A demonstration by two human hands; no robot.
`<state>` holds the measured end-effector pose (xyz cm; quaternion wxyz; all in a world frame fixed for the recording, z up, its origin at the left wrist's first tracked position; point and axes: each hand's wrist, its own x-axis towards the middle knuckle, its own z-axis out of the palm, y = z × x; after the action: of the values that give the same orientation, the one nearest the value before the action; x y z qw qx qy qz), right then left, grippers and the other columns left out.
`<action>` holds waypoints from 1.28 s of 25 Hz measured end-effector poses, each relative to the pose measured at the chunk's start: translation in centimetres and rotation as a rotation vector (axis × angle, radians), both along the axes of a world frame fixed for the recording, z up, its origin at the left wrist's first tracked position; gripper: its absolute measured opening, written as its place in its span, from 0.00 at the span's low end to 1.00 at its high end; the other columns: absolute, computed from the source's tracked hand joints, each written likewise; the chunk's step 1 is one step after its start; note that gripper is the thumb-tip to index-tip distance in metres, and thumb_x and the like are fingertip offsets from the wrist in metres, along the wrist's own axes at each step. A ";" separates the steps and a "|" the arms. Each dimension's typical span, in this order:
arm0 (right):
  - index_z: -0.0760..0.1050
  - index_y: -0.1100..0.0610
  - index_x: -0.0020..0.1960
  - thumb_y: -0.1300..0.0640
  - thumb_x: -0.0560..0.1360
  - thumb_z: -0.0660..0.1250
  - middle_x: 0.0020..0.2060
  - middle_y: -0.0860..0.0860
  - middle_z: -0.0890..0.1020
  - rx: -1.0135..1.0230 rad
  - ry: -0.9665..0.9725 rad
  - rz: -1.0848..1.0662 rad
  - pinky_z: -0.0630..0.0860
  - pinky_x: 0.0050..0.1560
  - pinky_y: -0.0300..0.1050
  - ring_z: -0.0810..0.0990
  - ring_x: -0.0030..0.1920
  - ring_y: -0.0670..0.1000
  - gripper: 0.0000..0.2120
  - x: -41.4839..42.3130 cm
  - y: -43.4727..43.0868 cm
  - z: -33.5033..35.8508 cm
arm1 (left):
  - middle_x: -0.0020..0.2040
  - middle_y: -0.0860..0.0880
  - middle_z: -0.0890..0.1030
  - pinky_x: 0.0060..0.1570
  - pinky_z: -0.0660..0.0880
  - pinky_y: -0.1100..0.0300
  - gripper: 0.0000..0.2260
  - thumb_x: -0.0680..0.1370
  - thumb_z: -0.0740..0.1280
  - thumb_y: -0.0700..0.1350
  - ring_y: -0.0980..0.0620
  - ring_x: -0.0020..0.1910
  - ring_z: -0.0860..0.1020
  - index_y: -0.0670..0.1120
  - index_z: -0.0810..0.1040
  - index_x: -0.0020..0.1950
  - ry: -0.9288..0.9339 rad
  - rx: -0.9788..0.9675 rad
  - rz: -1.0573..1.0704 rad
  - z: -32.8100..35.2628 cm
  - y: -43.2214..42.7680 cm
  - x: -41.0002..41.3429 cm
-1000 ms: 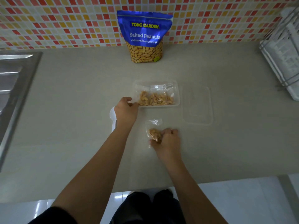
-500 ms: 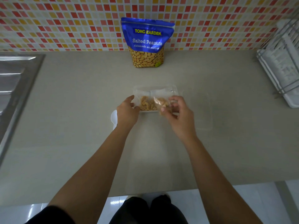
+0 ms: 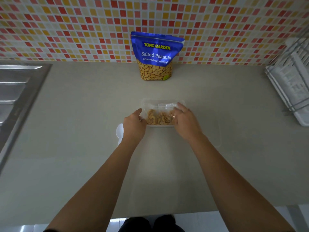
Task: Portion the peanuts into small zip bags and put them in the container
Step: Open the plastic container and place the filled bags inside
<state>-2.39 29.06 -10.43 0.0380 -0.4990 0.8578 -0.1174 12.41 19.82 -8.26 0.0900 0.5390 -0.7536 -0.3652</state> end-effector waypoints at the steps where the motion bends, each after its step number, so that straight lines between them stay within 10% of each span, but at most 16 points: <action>1: 0.71 0.64 0.63 0.62 0.75 0.58 0.66 0.60 0.72 0.107 -0.022 0.065 0.61 0.66 0.49 0.72 0.65 0.57 0.17 -0.1 0.1 0.1 | 0.61 0.45 0.79 0.45 0.71 0.61 0.20 0.79 0.57 0.40 0.45 0.53 0.80 0.48 0.68 0.72 -0.012 -0.016 -0.007 0.0 0.0 0.0; 6: 0.61 0.62 0.71 0.62 0.75 0.58 0.65 0.57 0.73 0.286 -0.117 0.045 0.60 0.67 0.51 0.70 0.66 0.56 0.24 -0.4 -0.3 -0.6 | 0.56 0.39 0.81 0.39 0.69 0.60 0.18 0.78 0.56 0.38 0.45 0.41 0.76 0.44 0.73 0.66 -0.038 -0.061 -0.035 0.2 -0.2 -0.2; 12: 0.68 0.63 0.67 0.66 0.73 0.60 0.67 0.64 0.69 -0.445 -0.257 -0.513 0.61 0.68 0.48 0.67 0.68 0.63 0.22 -0.8 2.7 -1.2 | 0.57 0.41 0.81 0.40 0.71 0.61 0.20 0.78 0.57 0.39 0.41 0.47 0.81 0.47 0.70 0.70 -0.027 -0.046 0.000 -0.2 -0.2 -0.4; 16: 0.53 0.58 0.73 0.47 0.68 0.71 0.72 0.65 0.56 -0.039 -0.422 -1.000 0.54 0.71 0.55 0.54 0.73 0.63 0.42 -1.3 6.1 -2.0 | 0.53 0.40 0.82 0.37 0.69 0.62 0.20 0.78 0.57 0.39 0.45 0.38 0.77 0.47 0.70 0.70 -0.030 -0.035 0.025 -0.1 0.0 -0.4; 24: 0.55 0.54 0.71 0.45 0.58 0.79 0.66 0.60 0.63 -0.013 -0.416 -1.077 0.67 0.60 0.58 0.64 0.66 0.62 0.50 -2.1 7.3 -2.0 | 0.52 0.41 0.82 0.27 0.65 0.64 0.21 0.77 0.57 0.39 0.47 0.35 0.75 0.47 0.69 0.70 -0.037 -0.038 0.029 -0.5 0.1 -0.5; 28: 0.65 0.62 0.67 0.59 0.65 0.76 0.61 0.62 0.73 -0.414 -0.470 -1.086 0.69 0.58 0.45 0.75 0.59 0.60 0.34 -3.9 8.4 -1.2 | 0.51 0.43 0.82 0.39 0.69 0.61 0.19 0.78 0.58 0.41 0.44 0.42 0.78 0.45 0.70 0.69 -0.049 -0.031 0.019 -0.5 -0.2 -0.6; 32: 0.73 0.65 0.61 0.65 0.73 0.66 0.44 0.55 0.78 -1.046 -0.506 -1.096 0.73 0.44 0.32 0.77 0.35 0.35 0.17 -5.0 8.0 0.7 | 0.55 0.38 0.80 0.53 0.73 0.52 0.18 0.80 0.59 0.47 0.39 0.56 0.77 0.38 0.71 0.66 -0.041 -0.092 -0.010 -0.3 -0.8 -0.5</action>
<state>-7.41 37.08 -9.70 -0.0706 0.0823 0.7801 -0.6162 11.94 18.99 -8.54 0.0972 0.5378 -0.7742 -0.3193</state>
